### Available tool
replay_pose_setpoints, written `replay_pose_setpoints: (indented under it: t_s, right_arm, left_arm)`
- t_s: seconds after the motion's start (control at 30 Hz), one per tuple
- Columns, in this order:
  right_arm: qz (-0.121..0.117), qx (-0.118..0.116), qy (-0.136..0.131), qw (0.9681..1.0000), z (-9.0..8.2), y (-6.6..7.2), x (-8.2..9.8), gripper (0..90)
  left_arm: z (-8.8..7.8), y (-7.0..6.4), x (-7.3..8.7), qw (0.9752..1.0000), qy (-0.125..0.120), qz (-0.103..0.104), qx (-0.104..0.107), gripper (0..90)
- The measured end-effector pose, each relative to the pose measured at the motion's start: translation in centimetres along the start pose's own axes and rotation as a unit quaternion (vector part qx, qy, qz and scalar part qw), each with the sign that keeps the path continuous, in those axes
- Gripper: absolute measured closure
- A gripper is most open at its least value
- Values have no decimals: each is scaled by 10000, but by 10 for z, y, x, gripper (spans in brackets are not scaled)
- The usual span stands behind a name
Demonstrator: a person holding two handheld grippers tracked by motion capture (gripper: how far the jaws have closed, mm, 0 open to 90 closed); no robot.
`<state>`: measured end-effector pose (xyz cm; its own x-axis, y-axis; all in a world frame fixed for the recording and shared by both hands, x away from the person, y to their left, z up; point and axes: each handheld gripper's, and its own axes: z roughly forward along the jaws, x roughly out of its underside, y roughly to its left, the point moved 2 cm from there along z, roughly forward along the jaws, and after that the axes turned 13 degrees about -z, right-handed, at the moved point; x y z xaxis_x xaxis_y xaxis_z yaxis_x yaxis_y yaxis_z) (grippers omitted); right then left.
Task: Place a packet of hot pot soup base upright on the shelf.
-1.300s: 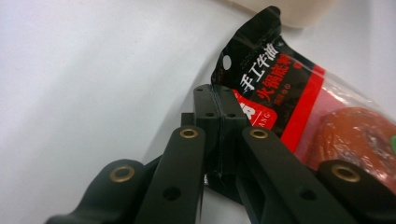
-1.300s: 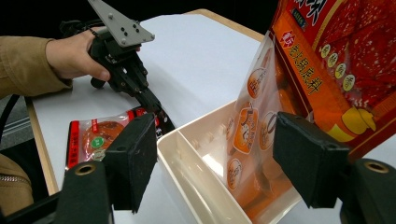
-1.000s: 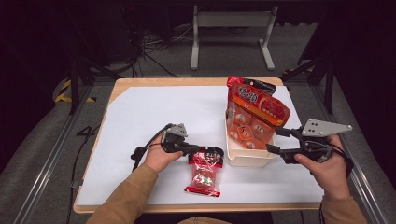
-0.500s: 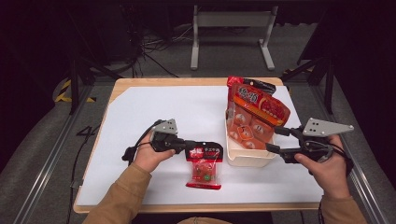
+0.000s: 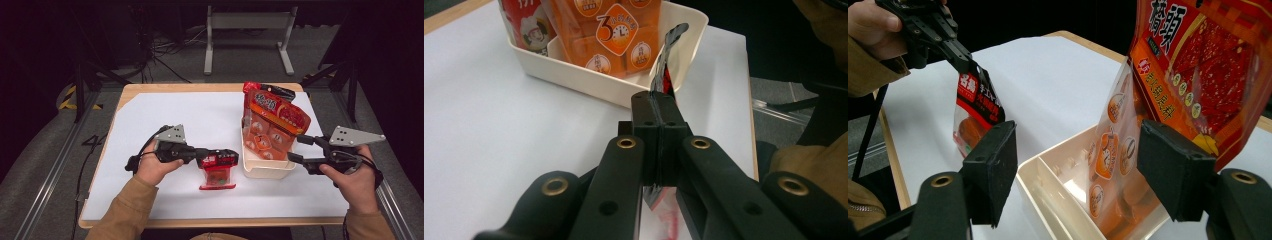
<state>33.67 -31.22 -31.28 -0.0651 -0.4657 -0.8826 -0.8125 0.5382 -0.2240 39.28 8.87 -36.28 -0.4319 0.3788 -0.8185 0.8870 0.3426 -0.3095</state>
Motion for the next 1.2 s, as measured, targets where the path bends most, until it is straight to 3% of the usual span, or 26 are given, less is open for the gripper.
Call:
replay_pose_setpoints:
  t_s: [0.43,0.93,1.07,1.2]
  right_arm:
    - [12,35,-64,10000,-5,-1,-1,340]
    - [4,209,68,9998,-16,-8,3,389]
    - [-33,274,248,9993,-17,-12,7,462]
    - [-30,307,298,9991,-20,-15,10,477]
  left_arm:
    - [-17,-3,-7,9998,-135,-37,-171,900]
    - [-29,-8,-13,9993,-366,-19,-110,899]
    - [-31,-10,-16,9990,-455,-22,-31,899]
    - [-33,-13,-19,9990,-436,-50,3,899]
